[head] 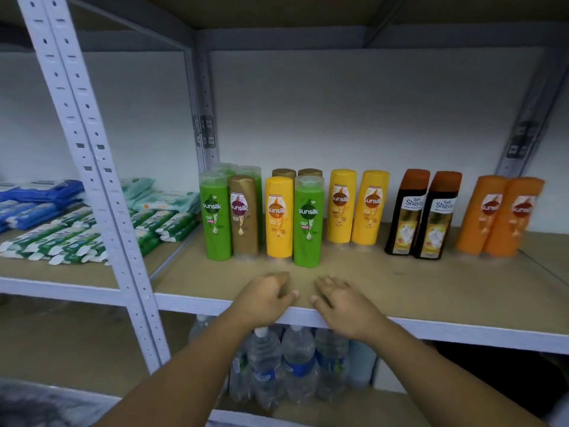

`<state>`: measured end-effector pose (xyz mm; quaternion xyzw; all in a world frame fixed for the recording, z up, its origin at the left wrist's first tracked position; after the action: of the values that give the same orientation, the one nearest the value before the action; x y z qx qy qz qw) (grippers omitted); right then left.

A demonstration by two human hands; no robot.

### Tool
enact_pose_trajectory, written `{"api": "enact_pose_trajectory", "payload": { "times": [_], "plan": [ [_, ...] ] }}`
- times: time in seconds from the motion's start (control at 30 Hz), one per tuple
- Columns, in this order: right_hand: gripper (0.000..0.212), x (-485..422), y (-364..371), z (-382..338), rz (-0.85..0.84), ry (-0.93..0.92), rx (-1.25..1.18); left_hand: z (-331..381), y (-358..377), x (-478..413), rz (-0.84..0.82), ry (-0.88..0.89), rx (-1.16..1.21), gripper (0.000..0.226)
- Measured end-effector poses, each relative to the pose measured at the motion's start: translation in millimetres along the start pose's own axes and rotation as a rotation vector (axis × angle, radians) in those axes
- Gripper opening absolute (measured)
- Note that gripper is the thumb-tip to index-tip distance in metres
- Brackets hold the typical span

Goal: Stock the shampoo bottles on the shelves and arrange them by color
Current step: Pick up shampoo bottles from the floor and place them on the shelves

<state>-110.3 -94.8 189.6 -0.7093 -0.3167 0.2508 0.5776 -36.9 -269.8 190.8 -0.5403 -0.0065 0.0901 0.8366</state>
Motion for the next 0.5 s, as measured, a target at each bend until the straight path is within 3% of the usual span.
{"api": "enact_pose_trajectory", "payload": {
  "times": [0.17, 0.27, 0.37, 0.5],
  "plan": [
    [0.058, 58.6, -6.4, -2.6, -0.074, -0.07, -0.014, 37.4, 17.9, 28.7, -0.075, 0.149, -0.146, 0.04],
    [0.051, 91.7, -10.6, -2.6, -0.005, -0.083, -0.097, 56.3, 29.8, 54.8, -0.089, 0.193, -0.134, 0.052],
    [0.044, 122.0, 4.8, 3.7, 0.02, -0.06, -0.133, 68.9, 47.0, 85.2, -0.111, 0.225, -0.137, 0.048],
    [0.045, 147.1, 65.7, 23.6, -0.198, 0.051, -0.158, 62.3, 90.6, 118.3, -0.301, 0.152, -0.171, 0.037]
  ]
}}
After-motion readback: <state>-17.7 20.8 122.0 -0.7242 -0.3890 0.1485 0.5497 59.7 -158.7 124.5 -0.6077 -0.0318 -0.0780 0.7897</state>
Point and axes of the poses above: each hand's wrist, its own x-axis away from the middle knuckle, its own y-axis out of the palm, z = x × y, the point moved 3 cm from there along -x, towards the middle knuckle, and after that the axes turned 5 degrees about -z, right-handed, at the moved point
